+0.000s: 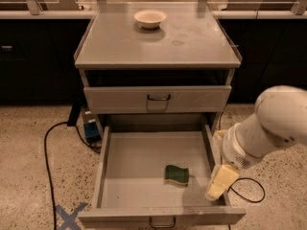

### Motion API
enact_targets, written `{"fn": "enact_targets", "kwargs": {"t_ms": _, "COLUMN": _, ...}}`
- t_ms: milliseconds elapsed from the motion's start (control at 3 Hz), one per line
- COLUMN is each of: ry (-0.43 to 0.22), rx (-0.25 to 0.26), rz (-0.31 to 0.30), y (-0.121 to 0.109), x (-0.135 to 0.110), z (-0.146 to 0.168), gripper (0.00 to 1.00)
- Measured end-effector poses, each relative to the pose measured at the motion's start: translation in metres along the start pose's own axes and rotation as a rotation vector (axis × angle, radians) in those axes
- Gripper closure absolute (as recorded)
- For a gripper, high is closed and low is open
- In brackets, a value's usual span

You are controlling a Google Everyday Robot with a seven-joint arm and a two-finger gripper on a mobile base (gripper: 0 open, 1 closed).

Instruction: Pick sponge from middle drawer and place on counter

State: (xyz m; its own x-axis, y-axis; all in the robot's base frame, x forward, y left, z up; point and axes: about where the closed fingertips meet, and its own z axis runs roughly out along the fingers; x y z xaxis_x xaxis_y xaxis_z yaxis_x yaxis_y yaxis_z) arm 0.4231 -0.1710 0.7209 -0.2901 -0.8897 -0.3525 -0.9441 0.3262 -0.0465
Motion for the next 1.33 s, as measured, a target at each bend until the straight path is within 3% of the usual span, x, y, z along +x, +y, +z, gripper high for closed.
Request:
{"fn": "enact_targets", "kwargs": {"t_ms": 333, "ry": -0.015, "rx": 0.002, "rz": -0.003, "y": 0.001, "x": -0.003, "z": 0.07, "gripper": 0.0}}
{"fn": "enact_targets", "kwargs": {"t_ms": 667, "ry": -0.031, "rx": 0.052, "rz": -0.021, "y": -0.017, "x": -0.018, "z": 0.122, "gripper": 0.0}}
{"fn": "enact_targets", "kwargs": {"t_ms": 1000, "ry": -0.031, "rx": 0.05, "rz": -0.022, "y": -0.017, "x": -0.016, "z": 0.13, "gripper": 0.0}}
{"fn": "enact_targets", "kwargs": {"t_ms": 1333, "ry": -0.039, "rx": 0.033, "rz": -0.007, "y": -0.015, "x": -0.016, "z": 0.172, "gripper": 0.0}}
